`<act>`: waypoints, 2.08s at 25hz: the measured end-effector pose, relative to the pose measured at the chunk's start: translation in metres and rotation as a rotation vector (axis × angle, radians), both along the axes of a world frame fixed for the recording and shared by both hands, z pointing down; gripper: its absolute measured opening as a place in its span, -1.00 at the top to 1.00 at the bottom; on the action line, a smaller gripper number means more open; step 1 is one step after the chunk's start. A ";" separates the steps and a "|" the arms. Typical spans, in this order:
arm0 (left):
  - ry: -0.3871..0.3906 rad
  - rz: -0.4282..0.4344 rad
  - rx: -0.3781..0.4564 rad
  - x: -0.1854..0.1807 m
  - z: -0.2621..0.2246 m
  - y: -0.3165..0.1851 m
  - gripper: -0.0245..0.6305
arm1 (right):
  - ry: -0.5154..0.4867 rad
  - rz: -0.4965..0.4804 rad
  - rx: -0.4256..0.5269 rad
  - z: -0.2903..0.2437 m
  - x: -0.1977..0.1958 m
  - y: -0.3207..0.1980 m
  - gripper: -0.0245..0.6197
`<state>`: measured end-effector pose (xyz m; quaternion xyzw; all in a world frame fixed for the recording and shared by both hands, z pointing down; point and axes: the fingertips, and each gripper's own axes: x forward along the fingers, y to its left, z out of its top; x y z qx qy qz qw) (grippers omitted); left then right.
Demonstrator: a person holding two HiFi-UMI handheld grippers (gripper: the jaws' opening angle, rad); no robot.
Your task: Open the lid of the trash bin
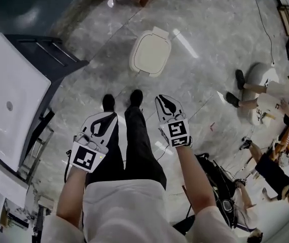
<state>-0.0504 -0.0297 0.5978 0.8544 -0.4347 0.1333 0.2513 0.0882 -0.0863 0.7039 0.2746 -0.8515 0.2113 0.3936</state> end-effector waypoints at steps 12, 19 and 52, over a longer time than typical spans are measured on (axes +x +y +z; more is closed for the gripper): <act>-0.018 -0.077 -0.070 0.026 0.087 -0.004 0.87 | 0.030 -0.103 -0.126 0.128 0.001 -0.017 0.67; -0.013 -0.112 -0.133 0.038 0.134 -0.009 0.87 | 0.080 -0.101 -0.165 0.203 0.005 -0.016 0.66; 0.027 -0.134 -0.180 0.046 0.185 0.008 0.87 | 0.401 -0.115 -0.188 0.313 0.007 -0.010 0.65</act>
